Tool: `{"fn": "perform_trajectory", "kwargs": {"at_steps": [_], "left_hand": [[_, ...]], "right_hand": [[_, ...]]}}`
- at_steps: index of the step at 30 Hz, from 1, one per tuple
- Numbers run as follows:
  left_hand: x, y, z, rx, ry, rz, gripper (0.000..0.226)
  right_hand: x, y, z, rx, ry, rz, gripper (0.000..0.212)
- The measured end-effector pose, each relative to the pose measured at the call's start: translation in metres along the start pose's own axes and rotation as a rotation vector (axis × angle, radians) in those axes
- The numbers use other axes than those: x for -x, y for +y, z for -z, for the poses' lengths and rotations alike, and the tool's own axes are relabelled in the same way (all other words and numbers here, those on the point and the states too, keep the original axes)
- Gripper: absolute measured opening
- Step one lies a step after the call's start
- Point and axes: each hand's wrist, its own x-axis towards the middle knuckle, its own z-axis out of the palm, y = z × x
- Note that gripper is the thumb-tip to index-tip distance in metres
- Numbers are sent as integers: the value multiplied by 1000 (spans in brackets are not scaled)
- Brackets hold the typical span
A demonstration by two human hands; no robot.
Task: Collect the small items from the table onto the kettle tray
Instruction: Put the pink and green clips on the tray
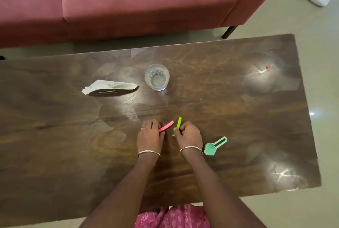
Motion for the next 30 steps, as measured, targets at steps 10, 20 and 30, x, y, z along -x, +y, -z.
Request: {"fn": "perform_trajectory", "kwargs": {"at_steps": [10, 20, 30], "left_hand": [[5, -5, -6, 69, 112, 40, 21], [68, -24, 17, 584, 227, 159, 13], [211, -28, 64, 1337, 310, 279, 25]], "right_hand": [[-2, -4, -15, -61, 105, -72, 19], [59, 3, 5, -468, 26, -60, 28], [209, 1, 28, -937, -182, 57, 34]]}}
